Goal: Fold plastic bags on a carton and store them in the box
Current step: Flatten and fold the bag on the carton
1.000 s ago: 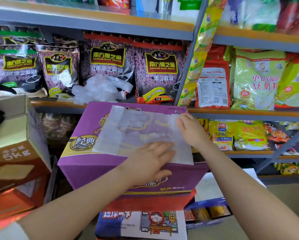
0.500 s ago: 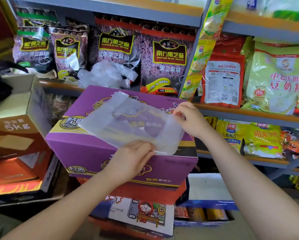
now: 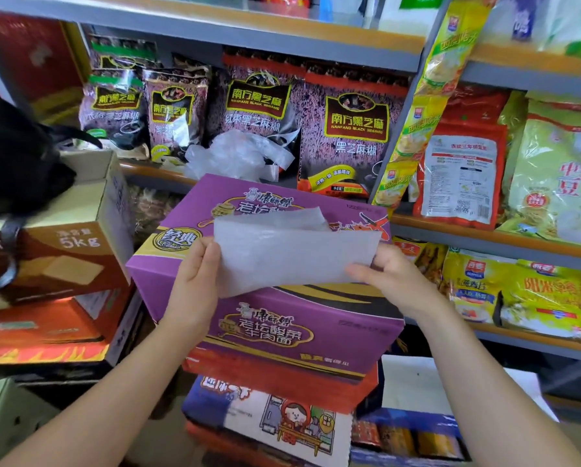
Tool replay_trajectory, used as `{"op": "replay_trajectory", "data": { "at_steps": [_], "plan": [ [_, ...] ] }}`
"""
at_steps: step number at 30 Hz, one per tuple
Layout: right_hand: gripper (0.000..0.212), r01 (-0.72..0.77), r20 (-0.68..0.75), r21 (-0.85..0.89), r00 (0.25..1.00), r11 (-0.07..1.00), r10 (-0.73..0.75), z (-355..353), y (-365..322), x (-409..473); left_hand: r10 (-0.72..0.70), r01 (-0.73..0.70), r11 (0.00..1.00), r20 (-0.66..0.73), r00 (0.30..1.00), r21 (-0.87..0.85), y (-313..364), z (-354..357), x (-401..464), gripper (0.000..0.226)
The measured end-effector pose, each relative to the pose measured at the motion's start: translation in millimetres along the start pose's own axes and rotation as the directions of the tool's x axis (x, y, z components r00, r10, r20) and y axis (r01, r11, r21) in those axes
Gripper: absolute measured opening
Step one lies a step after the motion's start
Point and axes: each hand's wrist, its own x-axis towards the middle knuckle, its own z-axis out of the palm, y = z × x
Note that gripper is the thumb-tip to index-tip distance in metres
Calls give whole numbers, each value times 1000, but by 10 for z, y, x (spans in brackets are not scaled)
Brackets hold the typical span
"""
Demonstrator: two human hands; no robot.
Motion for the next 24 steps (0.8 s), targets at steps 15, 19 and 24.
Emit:
{"op": "replay_trajectory", "data": {
  "at_steps": [15, 19, 24],
  "plan": [
    [10, -302, -436, -110, 871, 947, 227, 114, -57, 678, 128, -307, 648, 297, 946, 697, 156, -38, 741, 41],
    [13, -361, -457, -448, 879, 818, 138, 180, 52, 857, 84, -404, 419, 408, 909, 813, 37, -78, 902, 44],
    [33, -443, -448, -599, 876, 668, 179, 217, 138, 1034, 66, -463, 439, 486, 871, 770, -18, -77, 949, 52]
  ]
}}
